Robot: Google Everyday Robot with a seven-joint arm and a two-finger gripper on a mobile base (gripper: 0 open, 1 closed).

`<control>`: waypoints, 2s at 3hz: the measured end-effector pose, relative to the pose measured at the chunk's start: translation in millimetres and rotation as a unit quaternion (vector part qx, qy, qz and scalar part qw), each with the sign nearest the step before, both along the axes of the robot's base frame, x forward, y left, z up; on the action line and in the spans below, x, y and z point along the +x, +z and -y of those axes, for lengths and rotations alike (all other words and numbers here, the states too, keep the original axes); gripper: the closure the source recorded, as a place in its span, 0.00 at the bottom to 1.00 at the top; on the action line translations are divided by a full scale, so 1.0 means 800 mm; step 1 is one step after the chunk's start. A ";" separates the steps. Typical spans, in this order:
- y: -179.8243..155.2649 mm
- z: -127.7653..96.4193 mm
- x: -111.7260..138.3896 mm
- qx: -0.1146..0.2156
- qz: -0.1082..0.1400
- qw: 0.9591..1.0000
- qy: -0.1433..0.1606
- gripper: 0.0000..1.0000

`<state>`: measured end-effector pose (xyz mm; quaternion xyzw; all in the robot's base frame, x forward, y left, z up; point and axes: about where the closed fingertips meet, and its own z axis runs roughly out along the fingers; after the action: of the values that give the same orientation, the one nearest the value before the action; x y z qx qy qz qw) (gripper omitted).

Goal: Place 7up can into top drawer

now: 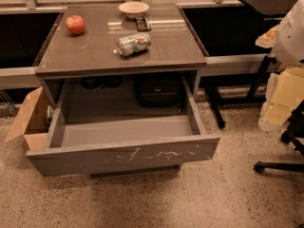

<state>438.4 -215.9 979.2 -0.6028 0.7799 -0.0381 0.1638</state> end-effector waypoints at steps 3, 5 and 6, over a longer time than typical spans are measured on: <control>-0.007 -0.018 0.069 0.022 0.012 0.998 0.056 0.00; -0.019 -0.035 0.136 0.058 0.022 0.995 0.080 0.00; -0.025 -0.039 0.150 0.063 0.028 0.994 0.088 0.00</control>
Offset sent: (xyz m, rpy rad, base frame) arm 0.0501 0.0124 -0.0032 0.0235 -0.0290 0.1107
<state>558.6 -184.7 959.3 -0.6566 0.7196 0.0090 0.2257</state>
